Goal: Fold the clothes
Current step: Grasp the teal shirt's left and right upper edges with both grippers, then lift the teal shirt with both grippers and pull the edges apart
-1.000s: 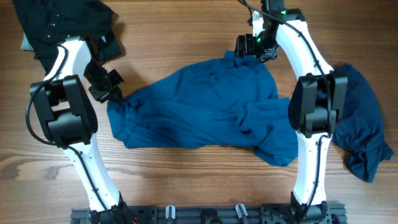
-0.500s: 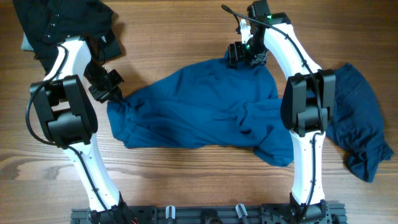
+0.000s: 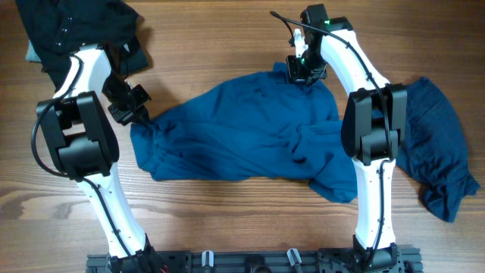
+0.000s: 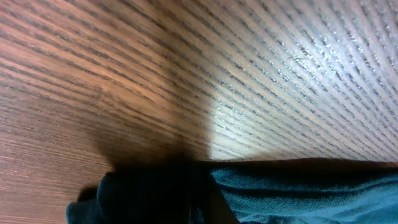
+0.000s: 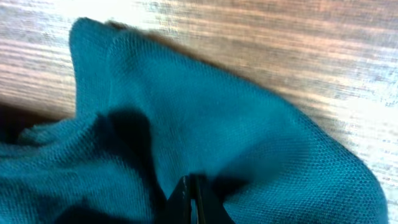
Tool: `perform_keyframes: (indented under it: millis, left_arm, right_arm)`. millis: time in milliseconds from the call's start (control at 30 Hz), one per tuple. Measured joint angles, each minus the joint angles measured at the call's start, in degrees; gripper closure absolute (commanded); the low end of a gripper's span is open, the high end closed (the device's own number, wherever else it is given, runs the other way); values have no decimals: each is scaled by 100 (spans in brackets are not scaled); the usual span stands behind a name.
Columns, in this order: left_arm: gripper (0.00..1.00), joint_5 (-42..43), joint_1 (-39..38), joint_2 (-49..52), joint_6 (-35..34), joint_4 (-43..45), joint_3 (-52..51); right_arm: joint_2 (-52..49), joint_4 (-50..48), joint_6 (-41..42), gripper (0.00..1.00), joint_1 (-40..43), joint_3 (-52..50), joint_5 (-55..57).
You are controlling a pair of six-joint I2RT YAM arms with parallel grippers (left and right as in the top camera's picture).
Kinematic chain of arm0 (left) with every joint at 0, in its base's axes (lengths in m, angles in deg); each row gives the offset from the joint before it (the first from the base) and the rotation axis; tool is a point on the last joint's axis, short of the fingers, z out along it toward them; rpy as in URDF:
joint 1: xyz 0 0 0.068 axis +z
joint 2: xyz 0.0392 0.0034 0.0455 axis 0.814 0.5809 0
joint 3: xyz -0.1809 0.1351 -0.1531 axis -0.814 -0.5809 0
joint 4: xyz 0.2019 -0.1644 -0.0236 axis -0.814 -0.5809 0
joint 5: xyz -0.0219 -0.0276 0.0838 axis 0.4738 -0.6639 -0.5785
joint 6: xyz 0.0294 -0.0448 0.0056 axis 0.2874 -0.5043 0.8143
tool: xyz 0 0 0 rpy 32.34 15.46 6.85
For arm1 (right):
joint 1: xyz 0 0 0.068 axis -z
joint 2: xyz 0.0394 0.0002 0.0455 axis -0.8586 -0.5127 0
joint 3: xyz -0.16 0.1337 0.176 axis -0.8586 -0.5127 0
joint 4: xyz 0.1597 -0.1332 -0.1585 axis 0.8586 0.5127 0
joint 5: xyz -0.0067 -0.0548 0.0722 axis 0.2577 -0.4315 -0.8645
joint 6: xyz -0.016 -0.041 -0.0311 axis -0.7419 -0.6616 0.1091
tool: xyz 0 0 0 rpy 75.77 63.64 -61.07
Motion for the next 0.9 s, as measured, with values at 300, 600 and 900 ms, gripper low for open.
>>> perform_keyframes:
  millis: [300, 600, 900]
  left_arm:
    - [96, -2, -7, -133, 0, 184, -33]
    - [96, -2, -11, -1193, 0, 192, -85]
    - [96, -2, -11, -2094, 0, 192, -85]
  right_arm:
    - [855, 79, 225, 96, 0, 0, 33]
    - [2809, 59, 553, 96, 0, 57, 66]
    - [2653, 57, 796, 30, 0, 76, 236]
